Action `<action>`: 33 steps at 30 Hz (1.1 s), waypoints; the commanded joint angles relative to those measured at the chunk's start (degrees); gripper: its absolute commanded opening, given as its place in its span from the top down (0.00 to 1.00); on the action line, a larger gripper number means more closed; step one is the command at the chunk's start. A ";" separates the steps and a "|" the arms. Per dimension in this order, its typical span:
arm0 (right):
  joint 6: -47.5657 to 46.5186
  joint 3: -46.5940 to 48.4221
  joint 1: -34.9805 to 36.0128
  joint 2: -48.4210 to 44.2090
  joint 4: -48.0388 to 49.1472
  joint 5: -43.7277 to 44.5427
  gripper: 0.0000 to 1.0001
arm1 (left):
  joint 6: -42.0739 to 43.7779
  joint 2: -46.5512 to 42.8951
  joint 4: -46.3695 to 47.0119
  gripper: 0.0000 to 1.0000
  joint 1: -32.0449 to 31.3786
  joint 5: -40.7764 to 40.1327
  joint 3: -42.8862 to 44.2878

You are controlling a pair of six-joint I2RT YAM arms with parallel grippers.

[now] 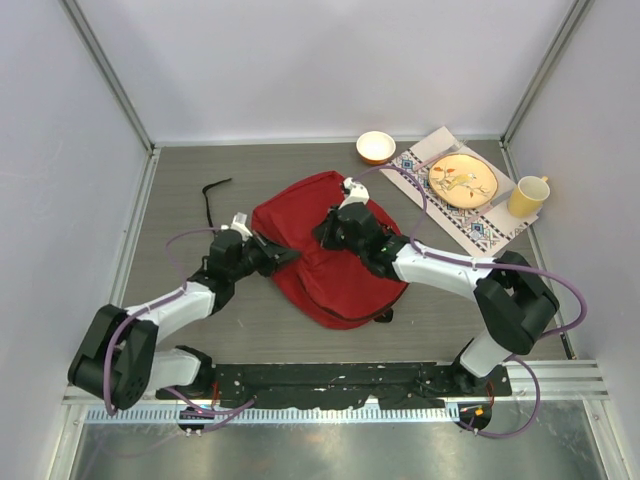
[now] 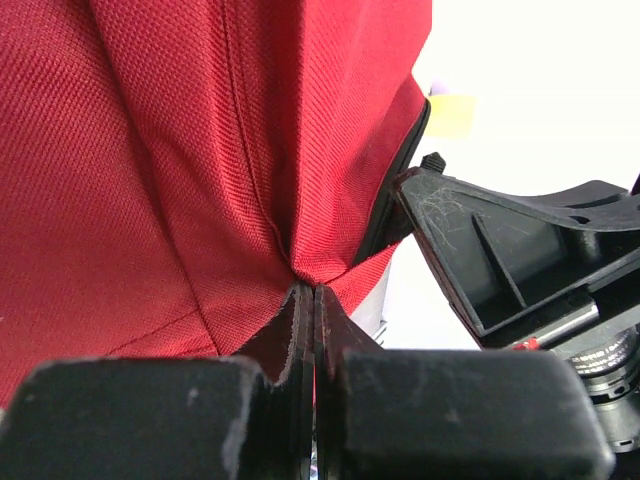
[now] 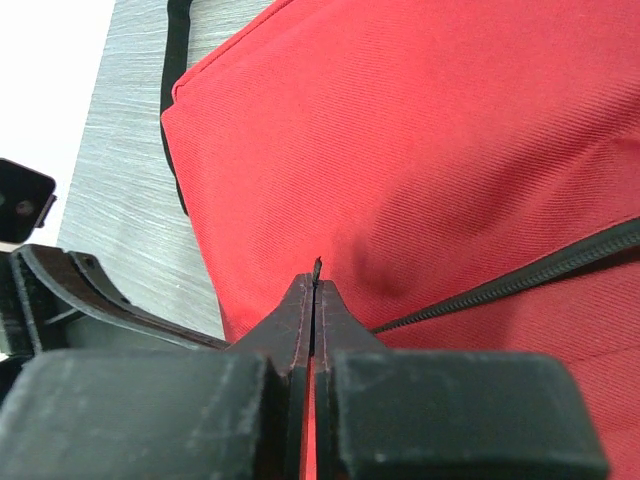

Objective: Pack the student bag
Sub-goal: Zip the student bag at the center of the board.

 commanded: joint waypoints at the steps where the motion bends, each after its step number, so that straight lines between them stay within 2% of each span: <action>1: -1.85 -0.09 -0.71 -3.37 0.27 3.29 0.99 | 6.36 -6.10 -7.63 1.00 4.15 -1.14 2.52; 9: -1.50 -0.18 -1.86 -3.46 0.44 3.47 0.99 | 11.99 -12.43 -16.35 1.00 15.93 5.97 0.41; 12: -1.23 -0.35 -2.03 -3.29 1.49 1.28 0.99 | 12.08 -12.26 -16.19 1.00 16.83 8.86 0.76; 13: -0.97 -0.09 -2.03 -3.11 2.02 0.75 0.99 | 11.73 -12.26 -14.79 0.82 16.83 9.75 1.02; 15: -0.10 0.00 -1.95 -2.41 2.46 -0.22 0.99 | 9.01 -12.52 -13.20 0.67 16.39 10.72 0.85; 16: 0.08 -0.18 -1.86 -2.23 2.81 -0.40 0.99 | 8.22 -13.48 -11.45 0.48 16.04 10.99 0.58; 17: 0.26 -0.27 -1.94 -2.14 2.90 -0.40 0.99 | 7.17 -14.10 -11.18 0.39 15.52 10.47 0.58; 18: 0.26 -0.35 -2.03 -2.14 2.90 -0.49 0.99 | 6.11 -14.80 -11.17 0.35 14.12 9.68 0.76; 21: 0.09 -0.53 -1.86 -2.32 2.64 -0.14 0.99 | 5.58 -17.00 -15.91 0.27 8.86 3.62 3.04; 26: 0.17 -0.53 -1.94 -2.32 2.55 -0.14 0.99 | 4.96 -18.41 -22.24 0.26 -2.14 -11.56 6.38; 33: -0.09 -0.62 -1.94 -2.58 2.64 -0.40 0.99 | 9.61 -12.45 -26.54 0.29 -10.49 -20.37 11.74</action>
